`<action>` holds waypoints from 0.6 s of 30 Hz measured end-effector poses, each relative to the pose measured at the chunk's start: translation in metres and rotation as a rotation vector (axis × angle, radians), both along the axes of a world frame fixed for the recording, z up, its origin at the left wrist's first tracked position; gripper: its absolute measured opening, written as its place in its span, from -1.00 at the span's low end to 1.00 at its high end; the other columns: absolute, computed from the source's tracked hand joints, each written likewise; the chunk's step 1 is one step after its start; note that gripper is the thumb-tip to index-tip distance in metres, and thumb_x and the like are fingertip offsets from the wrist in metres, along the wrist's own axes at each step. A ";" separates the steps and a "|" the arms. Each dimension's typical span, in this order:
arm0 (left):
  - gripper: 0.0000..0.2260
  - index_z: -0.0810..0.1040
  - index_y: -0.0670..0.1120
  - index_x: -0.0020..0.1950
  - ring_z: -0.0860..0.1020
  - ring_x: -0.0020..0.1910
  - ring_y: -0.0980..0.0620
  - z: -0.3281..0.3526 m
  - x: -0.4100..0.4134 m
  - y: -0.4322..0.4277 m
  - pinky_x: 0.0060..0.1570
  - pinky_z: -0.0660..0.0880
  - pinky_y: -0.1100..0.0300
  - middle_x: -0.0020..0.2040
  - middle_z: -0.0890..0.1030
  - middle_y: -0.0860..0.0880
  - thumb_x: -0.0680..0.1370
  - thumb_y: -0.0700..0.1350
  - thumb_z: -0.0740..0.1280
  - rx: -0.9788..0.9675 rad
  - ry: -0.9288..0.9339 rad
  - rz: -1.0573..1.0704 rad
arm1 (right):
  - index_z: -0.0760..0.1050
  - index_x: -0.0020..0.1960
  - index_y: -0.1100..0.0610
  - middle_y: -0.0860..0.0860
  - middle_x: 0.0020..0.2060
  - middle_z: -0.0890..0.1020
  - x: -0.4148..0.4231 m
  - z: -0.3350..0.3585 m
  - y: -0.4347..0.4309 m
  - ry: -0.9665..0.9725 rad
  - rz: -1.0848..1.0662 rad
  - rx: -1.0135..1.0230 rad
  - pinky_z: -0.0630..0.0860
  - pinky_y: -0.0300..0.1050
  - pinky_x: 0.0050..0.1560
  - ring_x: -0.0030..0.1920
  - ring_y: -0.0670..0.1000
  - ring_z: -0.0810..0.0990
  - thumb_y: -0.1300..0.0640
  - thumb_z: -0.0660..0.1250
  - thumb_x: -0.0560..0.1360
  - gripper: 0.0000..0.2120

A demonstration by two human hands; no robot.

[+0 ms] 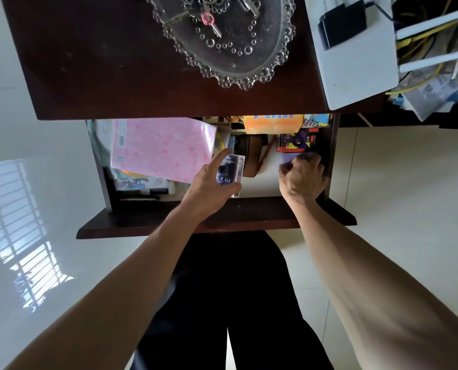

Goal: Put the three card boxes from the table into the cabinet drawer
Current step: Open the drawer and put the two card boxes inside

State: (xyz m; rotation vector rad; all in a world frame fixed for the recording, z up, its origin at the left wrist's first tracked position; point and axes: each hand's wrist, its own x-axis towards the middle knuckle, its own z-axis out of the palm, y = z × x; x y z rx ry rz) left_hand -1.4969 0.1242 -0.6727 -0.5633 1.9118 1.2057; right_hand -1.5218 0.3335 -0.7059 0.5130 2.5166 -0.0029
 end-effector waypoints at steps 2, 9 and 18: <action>-0.30 0.16 0.33 0.46 0.43 0.14 0.06 0.002 -0.004 -0.001 -0.05 0.38 0.22 0.35 0.46 -0.03 0.44 0.00 0.45 0.004 -0.003 -0.011 | 0.55 0.19 0.19 0.19 0.28 0.47 -0.003 0.000 0.000 -0.015 -0.013 -0.014 0.46 0.16 0.26 0.25 0.23 0.50 -0.09 0.33 0.56 -0.63; -0.13 -0.04 0.23 0.55 0.54 0.07 0.02 0.028 -0.008 0.001 -0.05 0.46 0.16 0.27 0.51 0.02 0.44 -0.08 0.46 -0.016 0.037 0.027 | 0.60 0.12 0.14 0.12 0.15 0.64 -0.010 0.025 -0.013 0.028 -0.251 -0.354 0.52 -0.10 0.03 0.09 0.10 0.63 -0.03 0.36 0.56 -0.73; -0.10 -0.05 0.07 0.55 0.43 0.17 -0.10 0.070 0.013 -0.004 0.24 0.38 -0.06 0.27 0.53 -0.04 0.36 0.04 0.42 -0.340 0.190 -0.302 | 0.50 0.30 0.11 -0.08 0.05 0.56 -0.003 0.098 -0.061 -0.099 -0.059 -0.845 0.36 -0.46 -0.09 0.02 -0.10 0.52 -0.09 0.49 0.47 -0.51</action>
